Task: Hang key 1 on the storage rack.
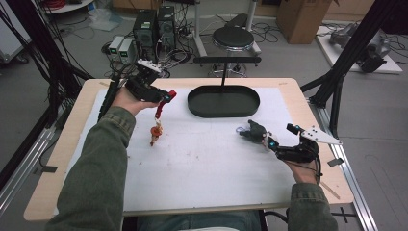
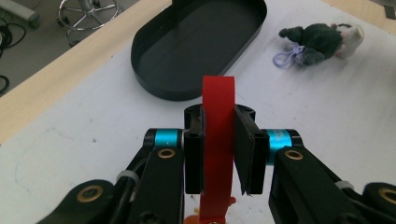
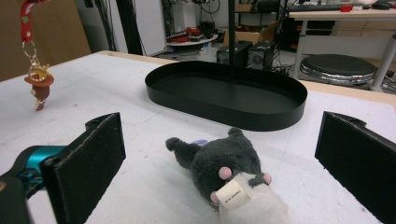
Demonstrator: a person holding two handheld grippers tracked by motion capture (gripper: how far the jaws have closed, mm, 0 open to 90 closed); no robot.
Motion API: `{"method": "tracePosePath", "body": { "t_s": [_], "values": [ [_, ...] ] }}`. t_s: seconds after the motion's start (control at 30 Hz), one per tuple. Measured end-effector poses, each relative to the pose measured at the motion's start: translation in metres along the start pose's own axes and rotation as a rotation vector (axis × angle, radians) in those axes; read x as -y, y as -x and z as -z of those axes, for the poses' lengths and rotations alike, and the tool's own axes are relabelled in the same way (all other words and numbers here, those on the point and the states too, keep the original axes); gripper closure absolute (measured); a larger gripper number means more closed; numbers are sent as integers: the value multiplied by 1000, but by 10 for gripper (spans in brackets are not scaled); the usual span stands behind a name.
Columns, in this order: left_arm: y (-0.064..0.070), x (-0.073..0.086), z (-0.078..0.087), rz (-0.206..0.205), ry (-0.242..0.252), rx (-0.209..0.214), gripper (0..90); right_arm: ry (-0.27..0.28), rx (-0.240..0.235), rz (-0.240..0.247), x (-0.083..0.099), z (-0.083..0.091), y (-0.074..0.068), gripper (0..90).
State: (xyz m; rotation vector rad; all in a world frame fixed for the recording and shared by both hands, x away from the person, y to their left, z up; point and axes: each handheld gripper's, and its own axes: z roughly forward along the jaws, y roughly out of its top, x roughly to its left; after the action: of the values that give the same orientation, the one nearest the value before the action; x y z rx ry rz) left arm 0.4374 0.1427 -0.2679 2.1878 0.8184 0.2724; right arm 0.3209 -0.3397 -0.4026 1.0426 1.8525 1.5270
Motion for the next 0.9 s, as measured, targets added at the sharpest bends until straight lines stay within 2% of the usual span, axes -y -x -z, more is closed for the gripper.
{"method": "tracePosePath", "body": {
  "t_s": [0.13, 0.37, 0.5, 0.9],
  "values": [
    [1, -15, -7, -16, -4, 19, 749, -2, 1, 1, 0, 0, 0, 4],
    [-3, -35, -18, -20, 19, 32, 749, -2, 1, -1, 1, 1, 0, 4],
    [-1, -45, -23, -26, 43, 35, 750, -8, -8, -1, 1, -1, -1, 4],
    [5, -83, -31, -56, 59, 45, 750, -6, -7, 4, 1, 1, 0, 4]
  ]
}}
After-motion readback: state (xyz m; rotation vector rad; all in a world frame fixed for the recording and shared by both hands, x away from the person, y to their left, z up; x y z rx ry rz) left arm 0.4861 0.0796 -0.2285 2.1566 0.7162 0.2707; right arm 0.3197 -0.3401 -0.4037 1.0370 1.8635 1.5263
